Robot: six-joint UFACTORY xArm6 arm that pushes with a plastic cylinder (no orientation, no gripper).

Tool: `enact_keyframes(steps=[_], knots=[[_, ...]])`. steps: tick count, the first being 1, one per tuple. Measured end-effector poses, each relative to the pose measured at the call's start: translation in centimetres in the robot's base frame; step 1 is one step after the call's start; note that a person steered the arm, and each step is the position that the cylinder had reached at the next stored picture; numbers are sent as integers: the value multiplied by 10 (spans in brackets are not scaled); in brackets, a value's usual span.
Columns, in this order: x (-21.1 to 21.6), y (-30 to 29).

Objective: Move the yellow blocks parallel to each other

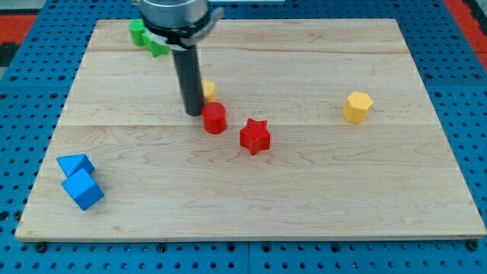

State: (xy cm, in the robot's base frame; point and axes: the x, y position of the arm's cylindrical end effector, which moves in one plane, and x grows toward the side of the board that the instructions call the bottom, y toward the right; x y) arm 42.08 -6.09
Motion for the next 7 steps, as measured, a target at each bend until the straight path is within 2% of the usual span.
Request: enact_keyframes(steps=[2, 3, 4, 5, 7], knots=[[38, 57], [58, 50], [50, -11], [18, -68], [-42, -112]])
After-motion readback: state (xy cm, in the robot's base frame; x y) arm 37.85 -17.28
